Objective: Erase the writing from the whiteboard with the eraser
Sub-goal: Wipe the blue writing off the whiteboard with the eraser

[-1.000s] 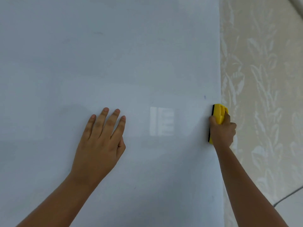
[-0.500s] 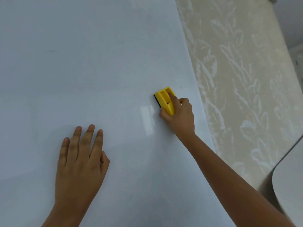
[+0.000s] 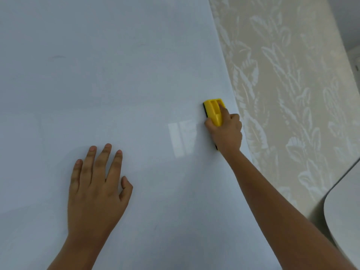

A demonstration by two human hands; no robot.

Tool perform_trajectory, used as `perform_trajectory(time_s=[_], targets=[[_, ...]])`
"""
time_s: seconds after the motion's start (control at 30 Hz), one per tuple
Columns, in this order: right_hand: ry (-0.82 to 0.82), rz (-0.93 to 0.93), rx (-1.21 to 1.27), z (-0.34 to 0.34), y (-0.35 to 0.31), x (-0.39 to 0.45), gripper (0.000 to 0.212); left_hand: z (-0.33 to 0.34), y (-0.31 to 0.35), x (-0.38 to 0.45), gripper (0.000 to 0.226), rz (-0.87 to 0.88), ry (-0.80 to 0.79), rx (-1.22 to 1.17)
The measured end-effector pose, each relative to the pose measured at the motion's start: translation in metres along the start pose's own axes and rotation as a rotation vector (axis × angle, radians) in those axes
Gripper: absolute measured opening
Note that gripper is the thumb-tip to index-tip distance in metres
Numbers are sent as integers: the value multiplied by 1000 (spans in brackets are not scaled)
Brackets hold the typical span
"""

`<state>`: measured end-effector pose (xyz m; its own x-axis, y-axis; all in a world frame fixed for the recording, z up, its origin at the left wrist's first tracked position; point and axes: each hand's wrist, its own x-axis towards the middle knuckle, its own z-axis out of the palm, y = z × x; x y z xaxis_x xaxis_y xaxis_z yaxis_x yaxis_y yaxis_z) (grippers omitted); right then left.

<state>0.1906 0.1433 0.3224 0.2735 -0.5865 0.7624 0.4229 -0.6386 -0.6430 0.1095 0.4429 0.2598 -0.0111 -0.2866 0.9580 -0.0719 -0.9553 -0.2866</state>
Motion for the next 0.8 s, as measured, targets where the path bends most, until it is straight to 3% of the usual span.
perform_trajectory(time_s=[0.1,0.13,0.23,0.3,0.43,0.5,0.7,0.8], targets=[[-10,214,41,-11,3,32,68,-1,0,0,49,9,3,-12],[-19,168,28,-9,-2,33,68,0,-1,0,49,12,9,-13],[-62,-207,-40,1,-4,11,67,5,-1,-2,50,24,35,-18],[-45,-290,-87,-2,16,4,64,7,-1,-1,50,28,31,-13],[6,106,-66,-15,39,20,64,5,1,1,52,19,4,-19],[-13,105,-51,-10,21,7,65,5,2,0,53,22,2,-17],[-171,-487,-60,11,-53,-150,67,-3,5,3,65,-37,20,-203],[-306,-604,-39,12,-56,-242,67,-14,3,0,68,-77,-30,-442]])
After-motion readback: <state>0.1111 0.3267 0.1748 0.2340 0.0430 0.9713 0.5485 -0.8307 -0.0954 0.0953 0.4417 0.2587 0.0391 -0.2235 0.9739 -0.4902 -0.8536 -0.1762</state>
